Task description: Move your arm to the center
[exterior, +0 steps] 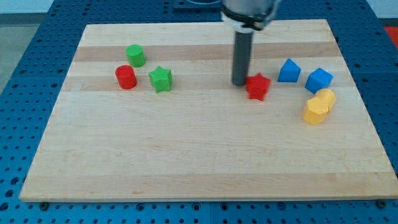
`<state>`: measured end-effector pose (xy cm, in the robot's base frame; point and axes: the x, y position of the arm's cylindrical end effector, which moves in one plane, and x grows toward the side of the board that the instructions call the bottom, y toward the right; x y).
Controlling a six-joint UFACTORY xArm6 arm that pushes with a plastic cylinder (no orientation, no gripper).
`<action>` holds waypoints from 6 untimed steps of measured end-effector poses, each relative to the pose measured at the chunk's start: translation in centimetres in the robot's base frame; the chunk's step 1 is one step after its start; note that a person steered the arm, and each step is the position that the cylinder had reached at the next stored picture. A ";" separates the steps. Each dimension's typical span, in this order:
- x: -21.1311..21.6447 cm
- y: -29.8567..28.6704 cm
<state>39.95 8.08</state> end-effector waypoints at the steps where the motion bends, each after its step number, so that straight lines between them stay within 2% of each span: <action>1: 2.2 0.7; 2: 2.4 -5.7; 3: 3.9 -8.8; 6: 4.2 -8.7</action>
